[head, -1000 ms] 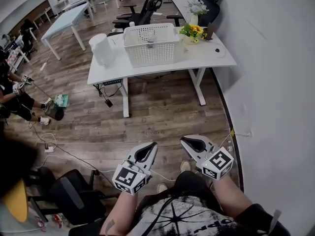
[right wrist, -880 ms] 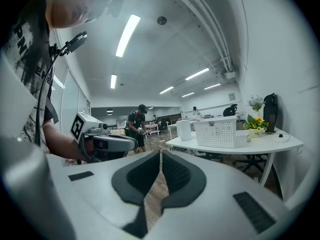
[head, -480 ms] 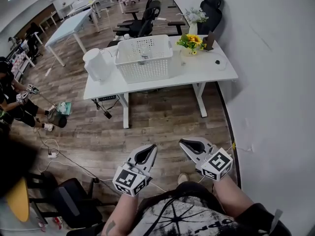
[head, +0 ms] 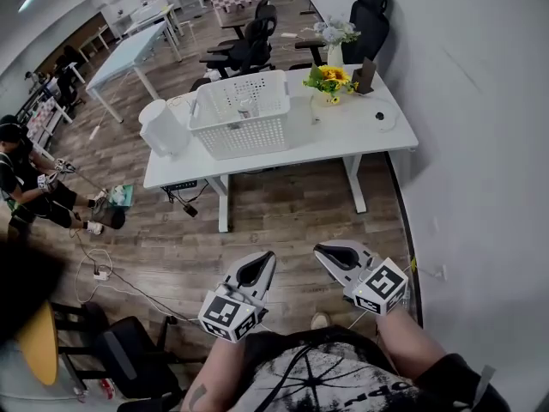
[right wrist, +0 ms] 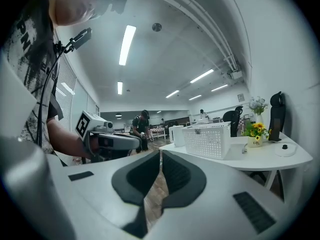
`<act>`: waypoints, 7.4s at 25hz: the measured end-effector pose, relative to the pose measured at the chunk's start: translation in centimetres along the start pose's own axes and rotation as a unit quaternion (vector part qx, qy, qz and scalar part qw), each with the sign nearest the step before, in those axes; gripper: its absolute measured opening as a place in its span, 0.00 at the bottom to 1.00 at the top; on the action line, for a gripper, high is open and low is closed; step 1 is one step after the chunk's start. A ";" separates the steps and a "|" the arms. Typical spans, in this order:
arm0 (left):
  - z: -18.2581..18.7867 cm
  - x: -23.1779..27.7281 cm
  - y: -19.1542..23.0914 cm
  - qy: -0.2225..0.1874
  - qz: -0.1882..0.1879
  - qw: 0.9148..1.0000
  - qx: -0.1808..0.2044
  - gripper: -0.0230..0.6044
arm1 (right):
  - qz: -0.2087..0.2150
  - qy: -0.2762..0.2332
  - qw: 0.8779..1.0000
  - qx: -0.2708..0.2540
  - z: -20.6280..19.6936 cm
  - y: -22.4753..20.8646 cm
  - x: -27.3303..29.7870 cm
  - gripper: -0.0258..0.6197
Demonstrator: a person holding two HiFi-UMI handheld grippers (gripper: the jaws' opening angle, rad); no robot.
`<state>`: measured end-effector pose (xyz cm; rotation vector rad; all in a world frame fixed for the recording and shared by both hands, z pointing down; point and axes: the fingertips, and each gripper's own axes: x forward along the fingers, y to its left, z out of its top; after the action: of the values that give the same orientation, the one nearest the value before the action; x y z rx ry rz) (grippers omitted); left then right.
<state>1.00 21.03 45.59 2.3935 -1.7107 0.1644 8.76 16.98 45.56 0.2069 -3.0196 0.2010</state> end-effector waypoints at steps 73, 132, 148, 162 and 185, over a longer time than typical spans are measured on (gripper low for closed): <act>9.3 22.0 31.3 -0.040 -0.038 0.998 0.003 0.05 | -0.009 0.009 0.999 -0.045 9.0 -27.4 25.8 0.09; 7.5 36.1 46.1 0.254 -0.074 0.956 0.128 0.35 | -0.122 -0.022 0.992 0.003 9.2 -37.9 25.0 0.09; 4.4 37.7 46.9 0.268 -0.118 0.952 0.085 0.31 | -0.157 -0.011 0.987 0.013 8.2 -37.9 25.3 0.09; 4.9 37.6 46.9 0.239 -0.115 0.960 0.090 0.28 | -0.151 0.001 0.988 0.011 7.8 -38.0 25.8 0.09; 15.3 35.7 44.5 0.105 -0.107 0.987 0.066 0.28 | -0.149 -0.007 0.989 -0.002 9.2 -37.4 25.4 0.09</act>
<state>-29.73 -29.28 42.04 2.5280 -1.3819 0.4918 -11.86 -24.30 44.08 0.6529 -2.9516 0.1667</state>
